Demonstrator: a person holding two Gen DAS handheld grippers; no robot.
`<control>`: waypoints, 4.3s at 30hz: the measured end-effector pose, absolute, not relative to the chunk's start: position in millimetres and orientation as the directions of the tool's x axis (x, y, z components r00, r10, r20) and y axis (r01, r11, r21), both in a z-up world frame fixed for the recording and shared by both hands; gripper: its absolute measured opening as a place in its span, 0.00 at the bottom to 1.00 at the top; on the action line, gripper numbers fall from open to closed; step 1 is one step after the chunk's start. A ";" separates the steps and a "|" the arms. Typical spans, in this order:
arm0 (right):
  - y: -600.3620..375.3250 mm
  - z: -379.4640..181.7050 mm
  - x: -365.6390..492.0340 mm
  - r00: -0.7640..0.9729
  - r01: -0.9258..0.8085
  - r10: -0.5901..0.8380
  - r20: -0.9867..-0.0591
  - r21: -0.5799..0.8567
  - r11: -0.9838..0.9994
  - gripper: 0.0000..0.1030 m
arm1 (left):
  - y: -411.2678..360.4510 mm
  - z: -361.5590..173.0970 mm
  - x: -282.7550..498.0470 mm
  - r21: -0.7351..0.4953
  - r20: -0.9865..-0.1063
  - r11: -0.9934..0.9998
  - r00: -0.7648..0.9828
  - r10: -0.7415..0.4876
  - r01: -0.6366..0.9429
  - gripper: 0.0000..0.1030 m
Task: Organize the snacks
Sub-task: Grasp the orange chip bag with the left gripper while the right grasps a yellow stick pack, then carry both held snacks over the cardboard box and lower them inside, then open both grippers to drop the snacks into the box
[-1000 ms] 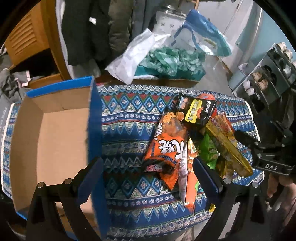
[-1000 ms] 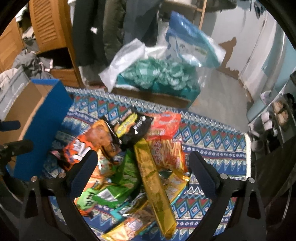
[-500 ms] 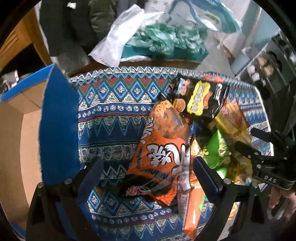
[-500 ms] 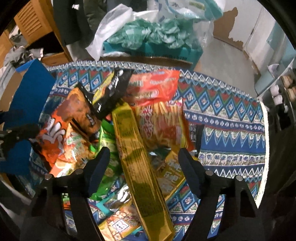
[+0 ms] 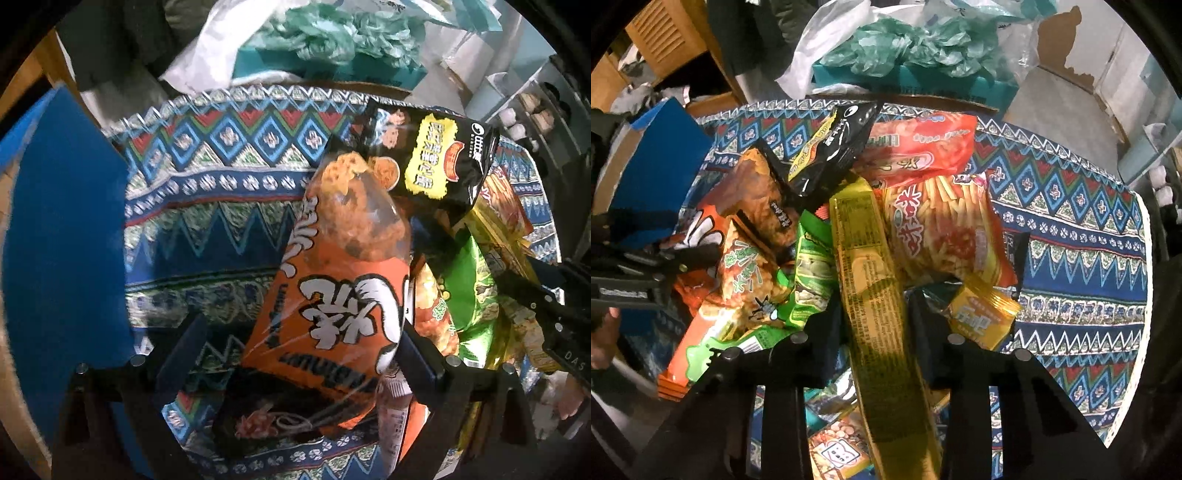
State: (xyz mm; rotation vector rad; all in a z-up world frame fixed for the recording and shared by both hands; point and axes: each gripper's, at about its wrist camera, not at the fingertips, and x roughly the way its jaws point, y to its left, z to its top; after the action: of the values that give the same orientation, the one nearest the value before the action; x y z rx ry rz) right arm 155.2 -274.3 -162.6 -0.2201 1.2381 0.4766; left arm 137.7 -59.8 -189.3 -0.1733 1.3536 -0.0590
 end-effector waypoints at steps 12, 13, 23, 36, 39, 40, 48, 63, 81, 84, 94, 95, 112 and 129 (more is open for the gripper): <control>-266.6 -150.0 143.4 0.272 -0.455 0.229 -0.934 0.085 0.887 0.27 | -71.9 -166.5 125.8 -0.123 -0.955 0.992 0.272 -0.115 -0.012 0.55; -267.1 -148.2 142.7 0.275 -0.448 0.234 -0.932 0.091 0.889 0.27 | -71.1 -161.7 123.2 -0.115 -0.952 0.993 0.286 -0.106 -0.013 0.54; -270.7 -123.8 130.6 0.307 -0.396 0.290 -0.906 0.155 0.905 0.27 | -52.6 -138.3 106.9 -0.114 -0.937 0.991 0.339 -0.083 -0.072 0.51; -257.0 -72.2 102.8 0.361 -0.411 0.380 -0.852 0.220 0.884 0.27 | -31.3 -86.2 69.4 -0.144 -0.903 0.985 0.420 -0.091 -0.096 0.51; -247.4 -62.4 97.7 0.360 -0.430 0.407 -0.839 0.238 0.871 0.27 | -21.7 -72.2 57.6 -0.149 -0.893 0.984 0.442 -0.090 -0.102 0.51; -243.7 -59.3 96.5 0.359 -0.437 0.415 -0.836 0.242 0.866 0.27 | -18.2 -67.4 54.4 -0.152 -0.889 0.983 0.449 -0.090 -0.103 0.51; -200.2 -40.7 90.9 0.332 -0.490 0.476 -0.815 0.282 0.825 0.27 | 20.1 -36.0 28.7 -0.179 -0.862 0.973 0.500 -0.083 -0.147 0.51; -70.8 -28.8 79.9 0.222 -0.601 0.555 -0.801 0.336 0.725 0.27 | 116.0 -35.2 -4.1 -0.161 -0.852 0.925 0.522 0.046 -0.344 0.51; 33.2 -67.1 82.9 0.121 -0.617 0.516 -0.848 0.343 0.708 0.27 | 179.3 -79.3 -17.1 -0.149 -0.900 0.857 0.427 0.088 -0.493 0.51; 38.9 -70.8 83.3 0.112 -0.618 0.510 -0.853 0.343 0.708 0.28 | 181.0 -83.5 -16.5 -0.154 -0.906 0.849 0.415 0.083 -0.506 0.51; 32.1 -67.7 89.5 0.155 -0.586 0.488 -0.859 0.318 0.746 0.50 | 183.5 -78.5 -20.0 -0.168 -0.901 0.827 0.423 0.092 -0.536 0.64; 30.1 -67.2 89.4 0.162 -0.583 0.485 -0.859 0.313 0.750 0.54 | 181.7 -76.9 -19.6 -0.174 -0.899 0.829 0.429 0.087 -0.532 0.65; -21.5 -52.1 88.0 0.252 -0.545 0.435 -0.864 0.245 0.802 0.58 | 136.0 -62.0 -6.9 -0.196 -0.888 0.874 0.458 0.033 -0.444 0.69; -119.4 -55.0 91.6 0.316 -0.449 0.374 -0.872 0.210 0.868 0.59 | 60.6 -52.5 19.5 -0.192 -0.892 0.927 0.451 -0.028 -0.323 0.69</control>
State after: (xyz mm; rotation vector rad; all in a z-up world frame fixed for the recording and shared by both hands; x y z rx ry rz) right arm 91.6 -119.4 -55.0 -0.0761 1.1261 0.5427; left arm 19.5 60.6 -52.5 -0.3601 1.0942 0.1876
